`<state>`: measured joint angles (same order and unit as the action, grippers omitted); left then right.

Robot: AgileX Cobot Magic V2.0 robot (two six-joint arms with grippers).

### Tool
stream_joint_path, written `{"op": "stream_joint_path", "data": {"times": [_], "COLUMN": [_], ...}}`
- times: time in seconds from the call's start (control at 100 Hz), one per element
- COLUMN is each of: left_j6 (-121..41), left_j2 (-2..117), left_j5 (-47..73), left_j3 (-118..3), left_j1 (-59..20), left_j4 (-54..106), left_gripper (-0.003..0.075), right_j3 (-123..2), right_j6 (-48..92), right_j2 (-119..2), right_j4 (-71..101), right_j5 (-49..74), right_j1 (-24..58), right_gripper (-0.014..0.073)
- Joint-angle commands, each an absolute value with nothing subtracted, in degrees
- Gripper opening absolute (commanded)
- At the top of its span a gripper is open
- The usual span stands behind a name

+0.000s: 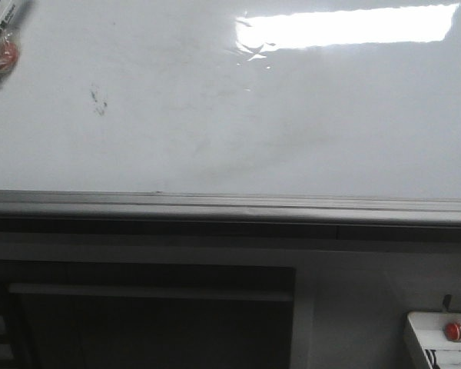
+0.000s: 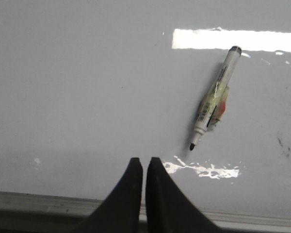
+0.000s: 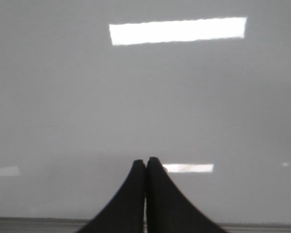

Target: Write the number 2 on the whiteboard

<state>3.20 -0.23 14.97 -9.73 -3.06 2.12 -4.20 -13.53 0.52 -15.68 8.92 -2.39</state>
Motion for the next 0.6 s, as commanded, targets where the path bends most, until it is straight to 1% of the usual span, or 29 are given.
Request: {"op": "stream_joint_path", "data": {"times": [0.0,0.24,0.35,0.41,0.59], "left_j6": [3.6,0.0,0.0,0.0,0.0], "left_j2": [2.4,13.6,18.7,21.4,25.3], "left_j5": [17.2,31.3,35.7,36.3,35.5], "left_j3": [-16.7,-32.0,-37.1,-39.4,-40.6], "left_j1": [-3.5,-3.5,-3.5,-3.5,-3.5], "left_j4": [2.7,1.6,1.6,1.6,1.8], "left_gripper": [-0.0018,-0.0018,-0.0018,-0.0018,-0.0018], "right_j3": [-10.6,-25.3,-31.0,-33.8,-39.6], "right_j6": [-13.0,-12.5,-5.6,-1.6,-1.4], "right_j2": [0.6,-8.1,-14.0,-16.9,-23.6], "right_j4": [-15.0,-12.4,-6.5,-3.6,-3.1], "right_j5": [10.6,27.1,32.2,33.3,38.3], "right_j1": [-2.6,-2.6,-2.6,-2.6,-2.6], "right_gripper": [-0.0072,-0.0072,-0.0072,-0.0072,-0.0072]}}
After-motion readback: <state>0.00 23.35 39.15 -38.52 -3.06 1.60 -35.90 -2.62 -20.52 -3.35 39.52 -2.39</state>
